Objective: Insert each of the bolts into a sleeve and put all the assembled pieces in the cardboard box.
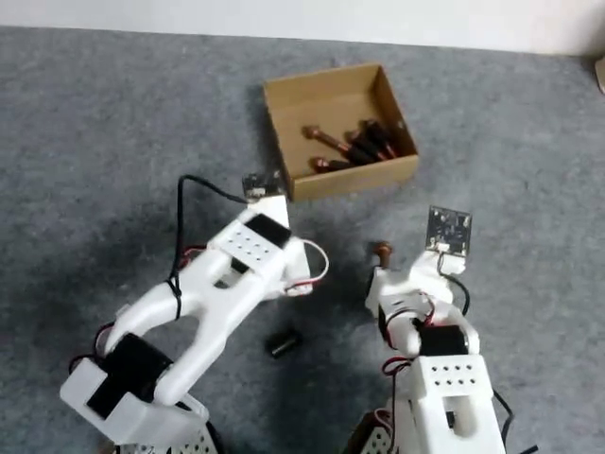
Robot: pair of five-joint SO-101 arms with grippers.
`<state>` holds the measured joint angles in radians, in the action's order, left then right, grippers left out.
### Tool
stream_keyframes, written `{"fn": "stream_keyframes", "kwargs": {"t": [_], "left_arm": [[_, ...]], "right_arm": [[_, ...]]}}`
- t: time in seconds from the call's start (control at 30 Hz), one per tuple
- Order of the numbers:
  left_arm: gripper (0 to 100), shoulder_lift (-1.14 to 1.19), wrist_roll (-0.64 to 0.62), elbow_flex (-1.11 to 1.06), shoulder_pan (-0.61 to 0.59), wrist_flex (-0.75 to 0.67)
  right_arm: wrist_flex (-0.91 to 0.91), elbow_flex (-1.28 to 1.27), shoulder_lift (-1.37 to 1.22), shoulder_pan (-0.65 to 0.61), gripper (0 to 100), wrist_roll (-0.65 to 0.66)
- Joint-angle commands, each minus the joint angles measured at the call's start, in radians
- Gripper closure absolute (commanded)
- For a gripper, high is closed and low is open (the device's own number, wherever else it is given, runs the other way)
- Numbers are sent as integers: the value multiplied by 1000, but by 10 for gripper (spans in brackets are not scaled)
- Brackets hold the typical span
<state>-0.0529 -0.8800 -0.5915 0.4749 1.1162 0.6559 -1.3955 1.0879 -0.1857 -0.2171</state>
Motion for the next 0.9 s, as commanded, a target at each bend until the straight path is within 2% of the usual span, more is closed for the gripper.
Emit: {"fn": "stream_keyframes", "kwargs": {"t": [0.0,0.1,0.17,0.27,0.43,0.53,0.63,0.67,0.87], "left_arm": [[970,-12,-9,-7,1,-8],[901,-12,150,-12,8,38],[841,-12,328,-2,8,60],[784,-21,586,31,10,176],[775,-68,950,151,27,422],[773,-85,1066,163,74,486],[772,-82,1074,136,105,474],[772,-81,1083,116,113,427],[775,-84,1346,-77,125,118]], "right_arm": [[-2,16,-2,18,995,17],[-2,16,-2,18,995,17],[-2,16,-2,18,995,17],[-2,16,-2,18,995,15],[-42,15,-7,19,995,17],[-42,15,-7,19,995,17],[-42,15,-7,19,995,17],[-42,15,-7,19,995,17],[-42,15,-5,19,995,18]]}}
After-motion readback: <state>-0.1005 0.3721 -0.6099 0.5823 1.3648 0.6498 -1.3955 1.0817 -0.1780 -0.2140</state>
